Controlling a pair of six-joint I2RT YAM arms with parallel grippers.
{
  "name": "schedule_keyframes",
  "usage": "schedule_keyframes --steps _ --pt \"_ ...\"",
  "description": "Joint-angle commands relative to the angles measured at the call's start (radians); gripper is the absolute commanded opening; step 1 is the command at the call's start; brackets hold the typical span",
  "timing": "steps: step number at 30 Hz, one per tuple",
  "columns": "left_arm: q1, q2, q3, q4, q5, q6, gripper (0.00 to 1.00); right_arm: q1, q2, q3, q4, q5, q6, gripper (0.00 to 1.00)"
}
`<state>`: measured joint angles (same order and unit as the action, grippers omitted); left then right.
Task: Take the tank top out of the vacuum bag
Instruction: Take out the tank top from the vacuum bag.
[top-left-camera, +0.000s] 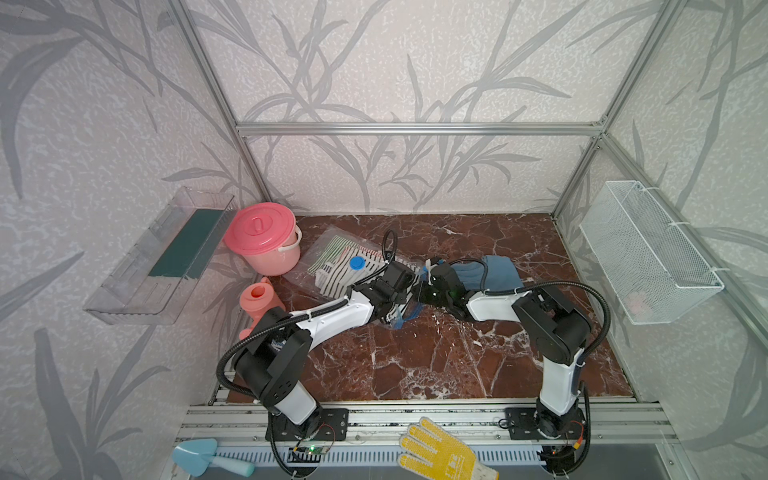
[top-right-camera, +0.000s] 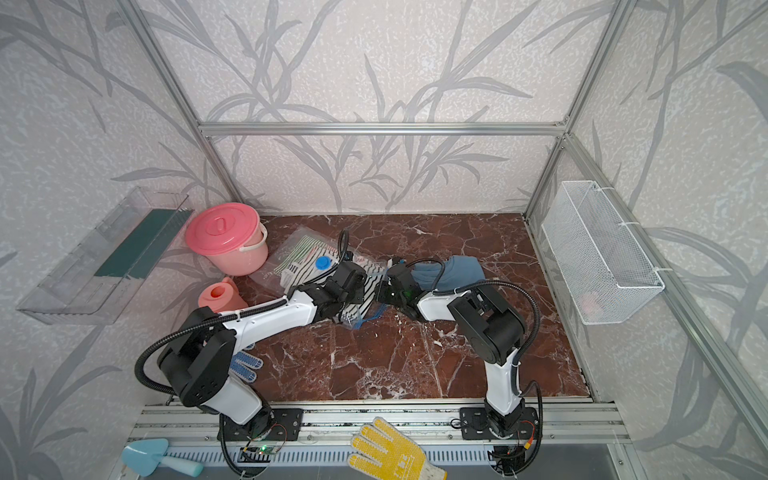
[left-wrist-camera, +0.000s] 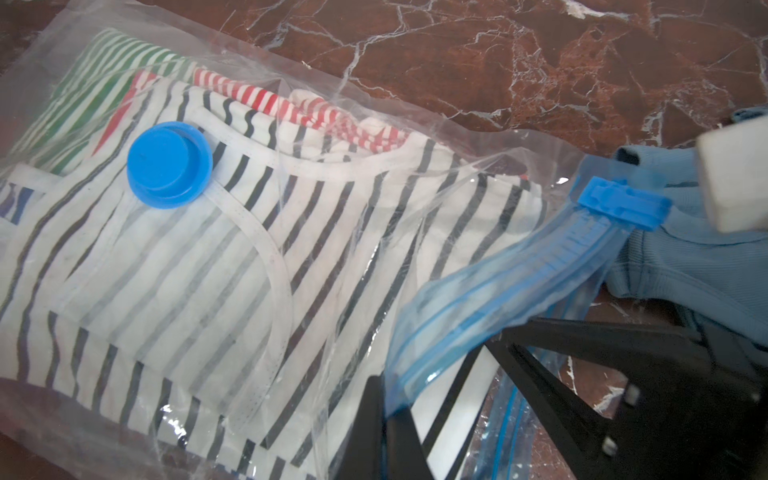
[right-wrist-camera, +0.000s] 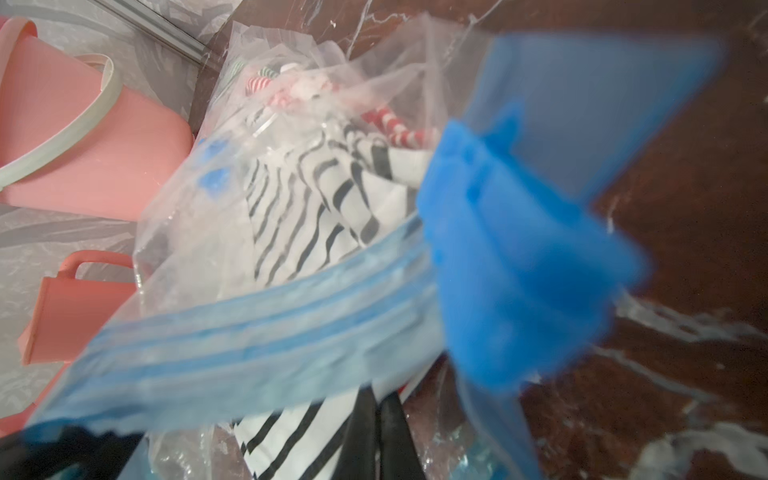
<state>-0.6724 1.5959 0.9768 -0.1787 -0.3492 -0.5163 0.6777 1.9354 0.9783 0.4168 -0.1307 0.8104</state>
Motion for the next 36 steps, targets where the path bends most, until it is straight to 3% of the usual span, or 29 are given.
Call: schedule_keyframes --steps 1,24,36 --pt "0.012 -0.039 -0.028 -0.011 -0.058 -0.013 0.00 0.005 -0.029 -0.001 -0.050 0.022 -0.024 0.00" --pt "0.042 -0.002 -0.056 0.001 -0.082 -0.012 0.00 0.011 -0.100 -0.014 -0.100 -0.006 -0.099 0.00" --pt "0.044 0.010 -0.050 -0.009 -0.082 -0.018 0.00 0.017 -0.161 0.011 -0.240 0.063 -0.133 0.00"
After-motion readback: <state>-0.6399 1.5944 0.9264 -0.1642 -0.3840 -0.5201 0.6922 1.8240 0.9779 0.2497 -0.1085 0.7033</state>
